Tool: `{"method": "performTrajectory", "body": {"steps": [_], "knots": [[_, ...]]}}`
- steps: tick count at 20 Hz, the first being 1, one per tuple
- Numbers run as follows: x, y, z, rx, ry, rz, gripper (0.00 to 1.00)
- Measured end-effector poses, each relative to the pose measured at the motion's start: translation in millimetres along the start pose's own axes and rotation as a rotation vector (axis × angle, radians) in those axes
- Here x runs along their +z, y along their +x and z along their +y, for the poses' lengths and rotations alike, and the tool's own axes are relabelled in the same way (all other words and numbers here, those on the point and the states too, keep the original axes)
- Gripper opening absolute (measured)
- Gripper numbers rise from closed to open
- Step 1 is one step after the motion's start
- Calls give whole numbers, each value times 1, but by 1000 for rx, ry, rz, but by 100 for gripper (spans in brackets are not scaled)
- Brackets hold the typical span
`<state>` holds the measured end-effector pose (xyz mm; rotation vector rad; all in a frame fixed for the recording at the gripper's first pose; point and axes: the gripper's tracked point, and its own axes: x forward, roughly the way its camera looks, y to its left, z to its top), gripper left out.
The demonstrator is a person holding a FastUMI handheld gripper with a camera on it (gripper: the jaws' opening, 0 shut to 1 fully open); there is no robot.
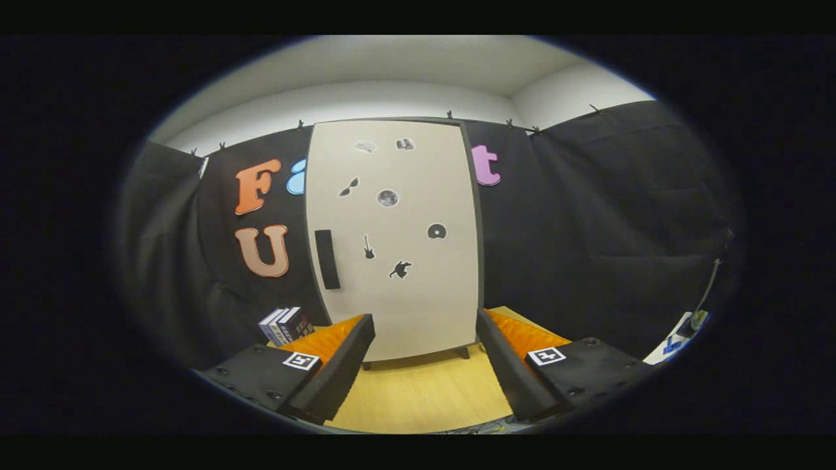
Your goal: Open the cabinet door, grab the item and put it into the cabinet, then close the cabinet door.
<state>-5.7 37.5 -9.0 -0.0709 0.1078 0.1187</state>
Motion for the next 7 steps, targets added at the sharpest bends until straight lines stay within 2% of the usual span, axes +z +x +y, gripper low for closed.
{"method": "performTrajectory", "body": {"steps": [7], "knots": [[-6,-5,-13,-12,18,10,100]]}}
